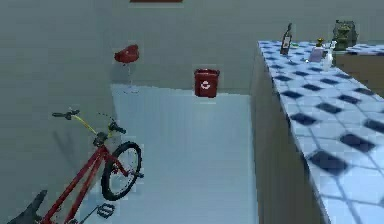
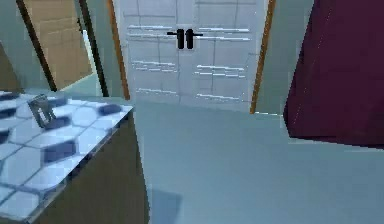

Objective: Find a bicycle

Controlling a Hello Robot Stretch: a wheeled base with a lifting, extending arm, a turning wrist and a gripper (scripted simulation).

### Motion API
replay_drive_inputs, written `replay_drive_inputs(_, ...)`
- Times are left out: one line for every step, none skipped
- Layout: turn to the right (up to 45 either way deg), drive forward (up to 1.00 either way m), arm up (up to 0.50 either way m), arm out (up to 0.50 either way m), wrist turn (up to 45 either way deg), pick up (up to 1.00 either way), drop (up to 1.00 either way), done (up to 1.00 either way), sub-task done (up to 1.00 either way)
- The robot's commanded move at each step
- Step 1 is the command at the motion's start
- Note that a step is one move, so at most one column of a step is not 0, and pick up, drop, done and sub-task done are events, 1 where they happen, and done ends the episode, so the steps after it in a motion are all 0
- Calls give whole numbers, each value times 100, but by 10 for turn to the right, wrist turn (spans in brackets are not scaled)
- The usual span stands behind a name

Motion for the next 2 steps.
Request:
replay_drive_inputs(-390,0,0,0,0,0,0,0,0)
replay_drive_inputs(0,0,0,0,0,0,0,100,0)
